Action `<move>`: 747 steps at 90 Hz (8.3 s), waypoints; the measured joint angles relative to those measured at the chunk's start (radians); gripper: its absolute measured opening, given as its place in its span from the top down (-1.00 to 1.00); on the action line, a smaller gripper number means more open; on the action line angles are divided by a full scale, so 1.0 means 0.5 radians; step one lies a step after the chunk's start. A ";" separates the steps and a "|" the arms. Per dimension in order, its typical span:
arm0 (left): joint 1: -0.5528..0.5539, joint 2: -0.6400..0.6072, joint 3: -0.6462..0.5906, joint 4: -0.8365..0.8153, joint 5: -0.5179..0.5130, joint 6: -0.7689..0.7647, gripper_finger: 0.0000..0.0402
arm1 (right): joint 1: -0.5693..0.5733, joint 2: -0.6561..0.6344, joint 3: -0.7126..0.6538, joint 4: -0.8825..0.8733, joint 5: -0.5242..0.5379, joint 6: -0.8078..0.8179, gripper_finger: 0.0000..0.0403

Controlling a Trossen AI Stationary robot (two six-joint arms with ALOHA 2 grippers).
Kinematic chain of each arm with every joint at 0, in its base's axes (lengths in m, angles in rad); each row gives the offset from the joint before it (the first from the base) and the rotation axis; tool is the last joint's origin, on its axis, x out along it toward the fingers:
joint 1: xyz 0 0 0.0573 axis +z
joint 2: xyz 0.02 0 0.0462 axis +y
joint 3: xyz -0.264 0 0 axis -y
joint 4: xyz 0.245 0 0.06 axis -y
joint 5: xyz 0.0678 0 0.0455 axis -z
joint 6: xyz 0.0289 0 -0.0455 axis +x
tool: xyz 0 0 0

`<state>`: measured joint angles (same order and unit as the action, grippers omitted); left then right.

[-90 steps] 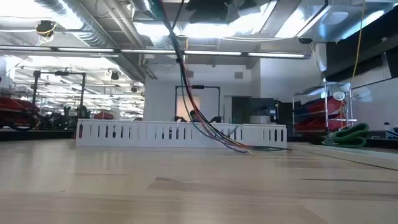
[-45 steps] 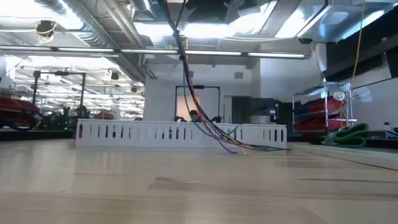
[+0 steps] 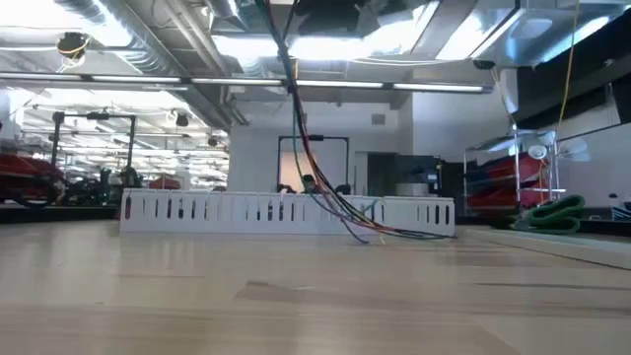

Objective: Ziptie cables
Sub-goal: Put the set of zip-tied cables in the cable duct

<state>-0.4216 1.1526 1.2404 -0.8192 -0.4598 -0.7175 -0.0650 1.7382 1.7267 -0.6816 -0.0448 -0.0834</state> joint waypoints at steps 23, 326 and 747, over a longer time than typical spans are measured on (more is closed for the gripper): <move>0.000 0.000 0.000 0.000 -0.050 0.000 1.00 | 0.000 0.000 -0.001 0.000 -0.001 -0.001 -0.21; -0.059 -0.103 0.002 0.049 -0.124 0.087 1.00 | 0.063 -0.095 -0.640 0.320 0.122 0.018 0.97; 0.024 -0.152 -0.847 0.216 0.266 -0.063 0.56 | 0.006 0.191 -0.299 -0.539 0.109 -0.373 -0.06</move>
<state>-0.4097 1.0766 0.8169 -0.7112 -0.3269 -0.7489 -0.0622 1.8337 1.5773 -0.9510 0.0097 -0.2698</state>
